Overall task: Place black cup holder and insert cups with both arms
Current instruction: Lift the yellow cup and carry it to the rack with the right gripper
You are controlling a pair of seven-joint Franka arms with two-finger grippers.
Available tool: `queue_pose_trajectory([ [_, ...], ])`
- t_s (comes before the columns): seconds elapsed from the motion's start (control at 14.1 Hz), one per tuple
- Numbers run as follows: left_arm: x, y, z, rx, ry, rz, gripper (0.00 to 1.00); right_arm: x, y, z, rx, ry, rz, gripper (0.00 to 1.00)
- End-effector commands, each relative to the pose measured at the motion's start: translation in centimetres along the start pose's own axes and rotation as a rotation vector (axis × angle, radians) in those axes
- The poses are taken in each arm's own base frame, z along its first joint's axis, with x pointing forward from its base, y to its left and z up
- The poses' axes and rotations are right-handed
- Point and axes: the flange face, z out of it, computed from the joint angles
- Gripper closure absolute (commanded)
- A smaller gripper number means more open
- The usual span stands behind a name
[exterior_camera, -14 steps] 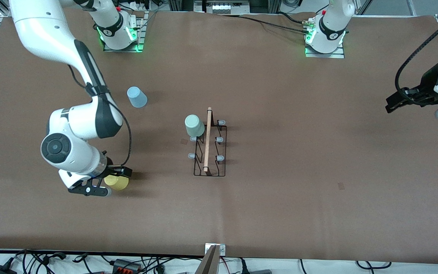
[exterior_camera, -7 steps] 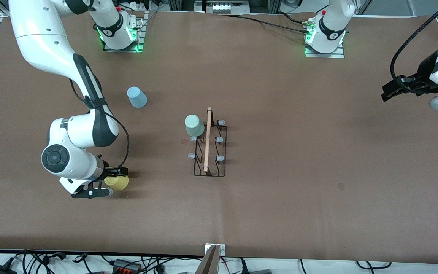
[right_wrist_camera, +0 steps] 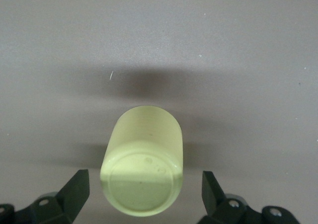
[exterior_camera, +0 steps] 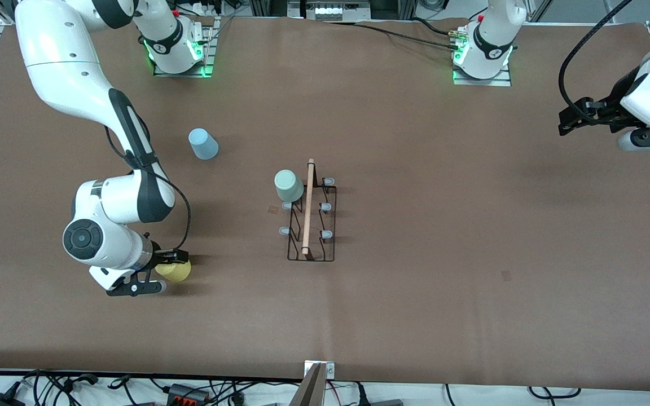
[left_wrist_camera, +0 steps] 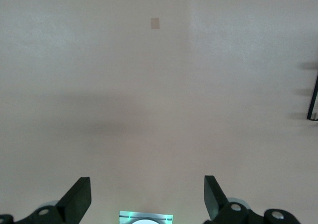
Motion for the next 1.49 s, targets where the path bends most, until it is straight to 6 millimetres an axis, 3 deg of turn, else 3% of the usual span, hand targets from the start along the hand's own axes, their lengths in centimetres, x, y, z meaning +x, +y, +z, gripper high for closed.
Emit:
queue_pose_trajectory([
  [0.0, -0.3, -0.8, -1.1, -0.009, 0.000, 0.027, 0.00, 0.5, 0.5, 0.4, -0.002, 0.011, -0.017, 0.09],
  [0.14, -0.3, -0.7, -1.7, -0.009, 0.018, 0.027, 0.00, 0.6, 0.5, 0.2, -0.003, 0.012, -0.021, 0.45],
  [0.28, 0.2, -0.5, -1.4, -0.011, 0.017, 0.032, 0.00, 1.0, 0.4, -1.3, -0.001, 0.029, -0.030, 0.66],
  [0.5, 0.1, -0.4, -1.5, -0.011, 0.018, 0.035, 0.00, 1.8, -0.6, -4.7, 0.017, 0.041, -0.045, 0.72],
  [0.64, 0.4, -0.7, -1.5, -0.011, 0.030, 0.029, 0.00, 2.0, -3.9, -10.0, 0.055, 0.068, -0.083, 0.72],
  [0.78, 0.6, -1.5, -1.5, -0.017, 0.040, 0.015, 0.00, 1.0, -8.5, -13.6, 0.113, 0.069, -0.124, 0.72],
  [0.92, 0.8, -1.8, -1.3, -0.017, 0.037, 0.009, 0.00, 0.2, -12.1, -15.0, 0.201, 0.063, -0.064, 0.72],
  [1.06, 1.2, -2.6, -0.9, -0.028, 0.030, -0.006, 0.00, -0.5, -14.4, -15.5, 0.220, 0.051, -0.026, 0.72],
  [1.2, 1.2, -2.6, -1.0, -0.030, 0.031, -0.006, 0.00, -2.0, -18.1, -17.6, 0.222, 0.047, 0.014, 0.72],
  [1.42, 1.3, -2.5, -0.7, -0.028, 0.025, -0.005, 0.00, -3.6, -22.0, -17.4, 0.213, 0.012, 0.099, 0.71],
])
